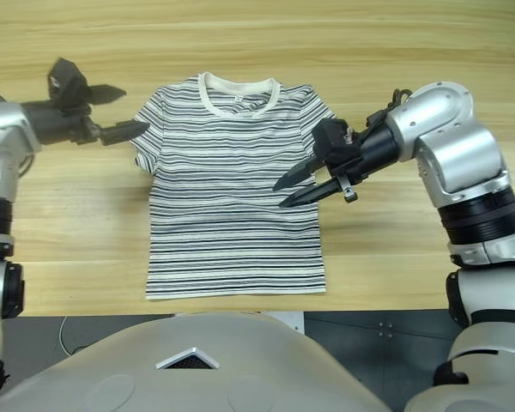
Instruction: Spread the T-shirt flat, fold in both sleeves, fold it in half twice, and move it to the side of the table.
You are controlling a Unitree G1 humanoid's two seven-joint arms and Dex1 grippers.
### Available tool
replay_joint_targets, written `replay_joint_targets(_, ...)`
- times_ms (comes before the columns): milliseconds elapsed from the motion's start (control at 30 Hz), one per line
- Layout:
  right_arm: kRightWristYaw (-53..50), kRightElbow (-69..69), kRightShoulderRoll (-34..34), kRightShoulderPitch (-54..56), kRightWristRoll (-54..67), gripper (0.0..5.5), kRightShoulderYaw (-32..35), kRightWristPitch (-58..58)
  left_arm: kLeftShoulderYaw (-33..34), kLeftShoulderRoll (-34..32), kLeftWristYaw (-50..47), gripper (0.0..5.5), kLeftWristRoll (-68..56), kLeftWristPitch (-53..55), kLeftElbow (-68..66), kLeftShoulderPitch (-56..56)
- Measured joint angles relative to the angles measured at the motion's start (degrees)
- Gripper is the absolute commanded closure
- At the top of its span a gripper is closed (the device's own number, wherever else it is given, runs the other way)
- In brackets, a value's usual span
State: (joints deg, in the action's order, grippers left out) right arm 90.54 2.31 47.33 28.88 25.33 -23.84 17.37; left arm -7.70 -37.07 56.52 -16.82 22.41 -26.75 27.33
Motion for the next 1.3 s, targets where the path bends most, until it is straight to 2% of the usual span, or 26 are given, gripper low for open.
replay_joint_targets(200,-0.02,0.55,-1.70,-0.51,-2.81,4.11,0.16,-0.71,0.51,4.26,-7.65,1.15,5.17,1.72,-13.19,4.04)
replay_joint_targets(433,0.03,0.69,-2.29,-1.01,-4.93,4.11,0.21,-1.10,2.17,4.79,-8.38,1.15,7.46,-0.87,-19.21,5.84)
replay_joint_targets(1300,0.08,3.25,-4.42,-1.20,-8.26,4.10,0.26,-2.94,1.39,5.68,-6.69,5.36,11.02,-2.54,-20.78,5.49)
